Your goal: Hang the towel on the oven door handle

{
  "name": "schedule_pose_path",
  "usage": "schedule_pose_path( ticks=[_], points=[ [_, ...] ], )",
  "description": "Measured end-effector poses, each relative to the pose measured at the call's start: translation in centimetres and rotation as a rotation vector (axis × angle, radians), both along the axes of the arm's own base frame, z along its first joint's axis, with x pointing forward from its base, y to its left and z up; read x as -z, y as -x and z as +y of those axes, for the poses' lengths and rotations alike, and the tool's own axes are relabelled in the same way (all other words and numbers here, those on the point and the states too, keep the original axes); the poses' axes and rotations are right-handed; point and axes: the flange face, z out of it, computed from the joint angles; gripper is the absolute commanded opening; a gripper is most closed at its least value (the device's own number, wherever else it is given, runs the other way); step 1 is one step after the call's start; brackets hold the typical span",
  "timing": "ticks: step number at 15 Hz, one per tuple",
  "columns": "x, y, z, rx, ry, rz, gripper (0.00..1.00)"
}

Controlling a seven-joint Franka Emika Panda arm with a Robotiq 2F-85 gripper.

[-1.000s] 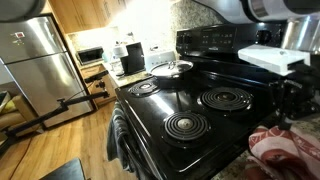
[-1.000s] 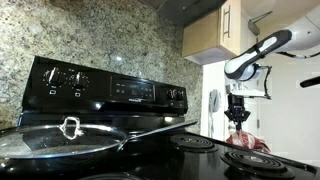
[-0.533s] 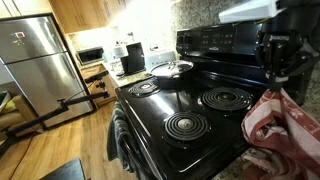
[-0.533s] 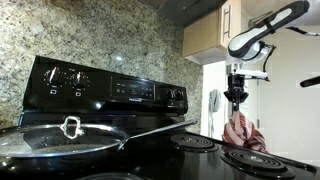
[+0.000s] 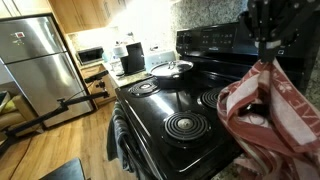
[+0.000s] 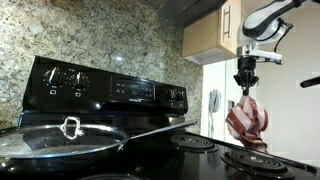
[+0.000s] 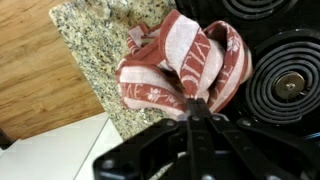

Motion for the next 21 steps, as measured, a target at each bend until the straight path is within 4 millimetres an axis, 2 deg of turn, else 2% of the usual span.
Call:
schedule_pose_path(
  ticks=[7, 11, 17, 19, 21],
  points=[
    [-9.0, 8.5, 6.9, -0.144, 0.153, -0.078, 0.0],
    [-13.2, 13.9, 10.7, -0.2, 0.209, -0.151, 0.0],
    [-17.7, 21.5, 15.6, -0.296, 0.254, -0.268, 0.01],
    [-18.0, 22.9, 16.2, -0.307, 0.259, -0.284, 0.01],
    [-17.8, 23.1, 16.4, -0.311, 0.258, -0.281, 0.01]
  ],
)
